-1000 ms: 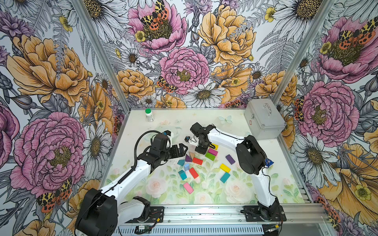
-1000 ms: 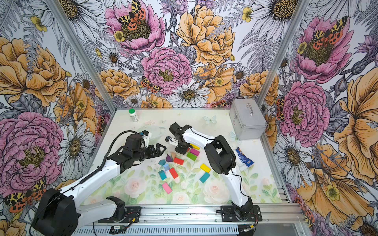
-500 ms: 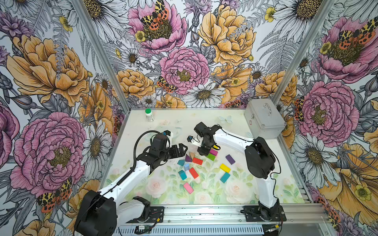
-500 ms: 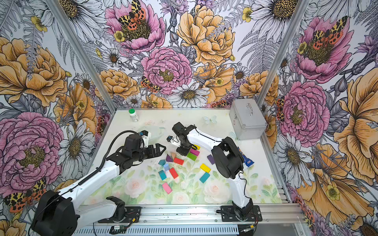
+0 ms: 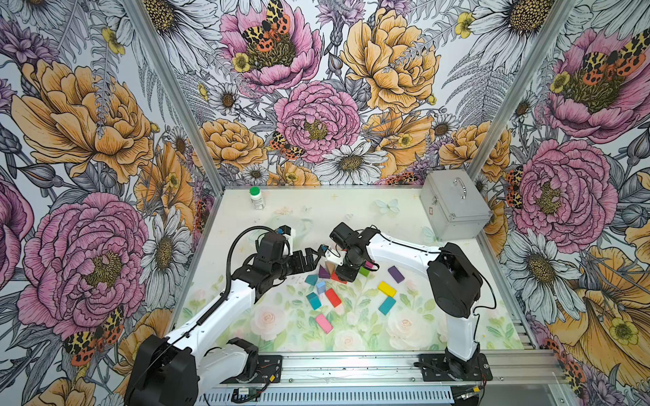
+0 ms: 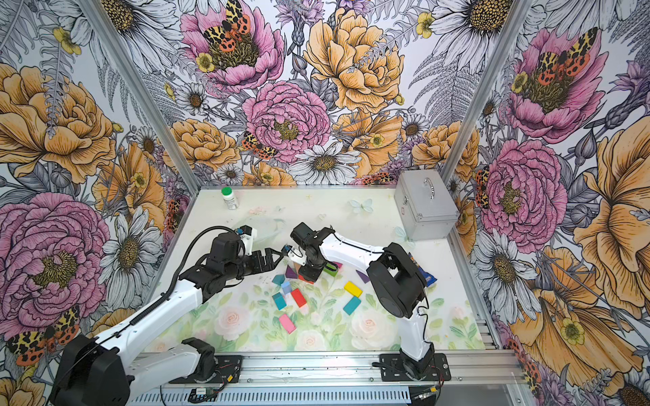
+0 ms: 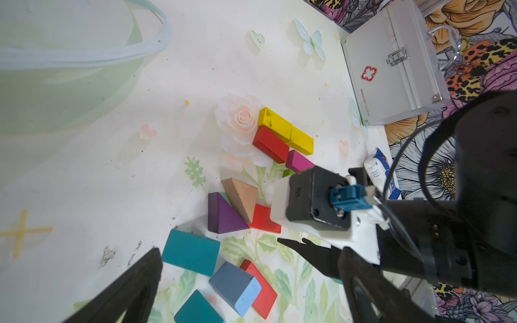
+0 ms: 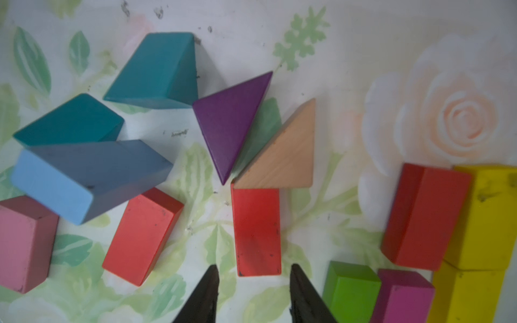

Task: Assemble a piece of candy with building blocks
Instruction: Pick up the building block from the center of the board.

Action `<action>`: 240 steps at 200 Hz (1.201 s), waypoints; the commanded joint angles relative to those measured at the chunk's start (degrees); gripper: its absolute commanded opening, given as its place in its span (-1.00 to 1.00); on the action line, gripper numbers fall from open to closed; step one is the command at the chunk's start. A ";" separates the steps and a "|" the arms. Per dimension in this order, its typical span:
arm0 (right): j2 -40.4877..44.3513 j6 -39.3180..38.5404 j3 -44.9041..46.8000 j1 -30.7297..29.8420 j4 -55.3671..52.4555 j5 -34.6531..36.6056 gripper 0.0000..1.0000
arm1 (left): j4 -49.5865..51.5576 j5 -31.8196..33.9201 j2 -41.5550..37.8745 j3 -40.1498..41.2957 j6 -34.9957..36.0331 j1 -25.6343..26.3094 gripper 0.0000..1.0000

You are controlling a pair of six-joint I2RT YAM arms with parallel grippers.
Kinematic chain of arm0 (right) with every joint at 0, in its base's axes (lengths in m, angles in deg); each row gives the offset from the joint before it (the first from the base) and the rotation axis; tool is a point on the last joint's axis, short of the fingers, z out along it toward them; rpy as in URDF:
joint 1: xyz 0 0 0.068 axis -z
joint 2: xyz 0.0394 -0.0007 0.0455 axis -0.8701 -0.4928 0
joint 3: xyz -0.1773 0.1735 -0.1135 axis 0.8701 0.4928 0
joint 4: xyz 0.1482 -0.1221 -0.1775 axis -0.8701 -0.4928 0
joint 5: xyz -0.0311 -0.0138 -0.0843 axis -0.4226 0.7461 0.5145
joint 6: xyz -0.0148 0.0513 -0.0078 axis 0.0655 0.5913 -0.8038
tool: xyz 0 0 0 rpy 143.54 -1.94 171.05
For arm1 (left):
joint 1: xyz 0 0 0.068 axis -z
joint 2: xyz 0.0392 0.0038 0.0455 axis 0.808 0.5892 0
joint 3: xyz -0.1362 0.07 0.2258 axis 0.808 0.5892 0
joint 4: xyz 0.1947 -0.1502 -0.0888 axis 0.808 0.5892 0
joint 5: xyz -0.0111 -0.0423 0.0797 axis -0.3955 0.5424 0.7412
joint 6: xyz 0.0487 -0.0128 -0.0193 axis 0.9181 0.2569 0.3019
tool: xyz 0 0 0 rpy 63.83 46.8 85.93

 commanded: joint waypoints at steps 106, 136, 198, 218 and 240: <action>-6.42 -0.41 -3.30 0.08 1.21 2.36 -0.29 | 0.47 -0.68 -0.75 0.25 0.42 -1.30 0.97; -5.94 -1.06 -2.93 0.44 1.21 3.31 -0.52 | 0.45 -0.81 -0.70 -0.02 0.46 -1.34 0.97; -6.45 -3.42 -6.91 4.57 1.21 2.68 -0.54 | 0.45 -0.85 -0.52 -0.28 0.37 -1.43 0.97; -7.48 -3.86 -8.46 5.15 1.19 2.52 -0.53 | 0.45 -0.86 -0.61 -0.30 0.23 -1.38 0.97; -8.32 -4.08 -9.37 5.37 1.12 2.49 -0.49 | 0.45 -0.95 -0.54 -0.52 0.23 -1.38 0.97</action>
